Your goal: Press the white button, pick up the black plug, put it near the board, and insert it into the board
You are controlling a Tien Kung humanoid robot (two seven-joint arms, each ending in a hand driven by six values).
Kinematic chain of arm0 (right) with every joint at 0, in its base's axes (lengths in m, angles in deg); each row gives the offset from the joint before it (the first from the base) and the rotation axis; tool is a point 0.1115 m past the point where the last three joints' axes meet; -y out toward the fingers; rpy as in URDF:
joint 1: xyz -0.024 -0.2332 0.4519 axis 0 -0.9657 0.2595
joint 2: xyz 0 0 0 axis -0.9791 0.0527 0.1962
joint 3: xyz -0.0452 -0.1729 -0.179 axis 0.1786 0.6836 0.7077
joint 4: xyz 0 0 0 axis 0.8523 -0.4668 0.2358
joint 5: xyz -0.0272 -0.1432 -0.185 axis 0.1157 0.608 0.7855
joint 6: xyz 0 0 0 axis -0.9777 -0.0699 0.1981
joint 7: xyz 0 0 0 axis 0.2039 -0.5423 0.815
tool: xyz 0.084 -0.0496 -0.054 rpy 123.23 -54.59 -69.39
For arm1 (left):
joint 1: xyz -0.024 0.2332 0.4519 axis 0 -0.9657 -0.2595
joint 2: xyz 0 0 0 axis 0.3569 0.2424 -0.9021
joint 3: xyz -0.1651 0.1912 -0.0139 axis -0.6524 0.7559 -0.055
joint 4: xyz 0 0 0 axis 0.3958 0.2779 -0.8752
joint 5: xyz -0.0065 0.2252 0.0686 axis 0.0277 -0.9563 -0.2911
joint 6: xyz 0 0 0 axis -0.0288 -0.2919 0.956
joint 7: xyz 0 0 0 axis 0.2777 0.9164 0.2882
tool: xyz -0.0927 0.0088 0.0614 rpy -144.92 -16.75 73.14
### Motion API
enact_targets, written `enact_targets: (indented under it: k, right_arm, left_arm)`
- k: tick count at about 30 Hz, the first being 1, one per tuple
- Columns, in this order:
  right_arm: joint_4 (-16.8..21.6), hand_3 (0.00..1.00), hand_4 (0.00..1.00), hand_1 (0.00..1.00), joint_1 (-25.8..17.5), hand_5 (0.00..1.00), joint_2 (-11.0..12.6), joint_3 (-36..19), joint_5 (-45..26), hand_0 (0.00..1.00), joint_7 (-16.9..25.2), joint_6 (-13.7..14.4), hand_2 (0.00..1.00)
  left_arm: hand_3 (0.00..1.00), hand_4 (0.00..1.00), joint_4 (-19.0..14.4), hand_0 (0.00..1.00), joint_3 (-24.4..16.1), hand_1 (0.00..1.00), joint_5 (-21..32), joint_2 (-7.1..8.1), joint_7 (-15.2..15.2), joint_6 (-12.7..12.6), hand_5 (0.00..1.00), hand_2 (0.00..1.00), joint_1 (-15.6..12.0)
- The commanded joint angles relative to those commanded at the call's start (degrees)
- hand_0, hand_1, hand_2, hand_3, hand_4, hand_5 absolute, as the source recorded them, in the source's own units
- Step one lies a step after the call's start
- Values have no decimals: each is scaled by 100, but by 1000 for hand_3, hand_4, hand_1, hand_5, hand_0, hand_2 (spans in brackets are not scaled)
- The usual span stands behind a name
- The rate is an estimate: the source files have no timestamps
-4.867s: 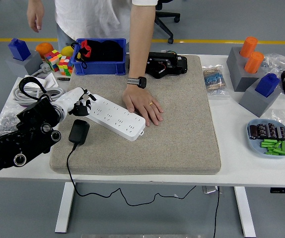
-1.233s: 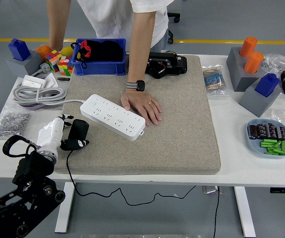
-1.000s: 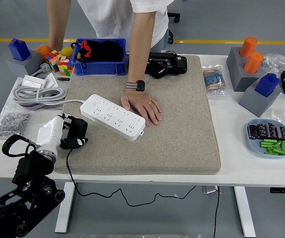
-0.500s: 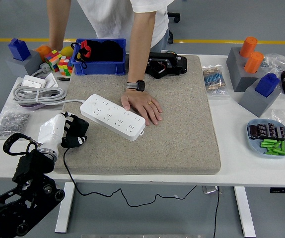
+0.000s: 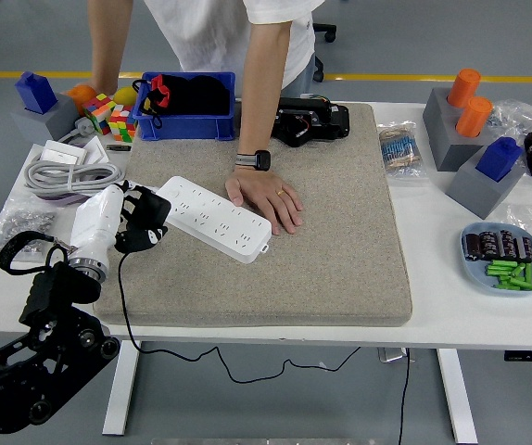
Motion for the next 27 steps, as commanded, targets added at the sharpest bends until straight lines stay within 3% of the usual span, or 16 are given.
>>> enact_targets:
  k: [12,27]
  right_arm:
    - [-2,579,654,579,5,399,14,72,-37,615,0,-5,577]
    - [-4,579,653,578,-22,398,11,55,-44,615,-3,-6,576]
  left_arm:
    - [550,682,282,415,603,424,199,57,-28,28,2,432,643]
    - [550,690,894,409,977,421,289,-176,-33,45,2,432,1092]
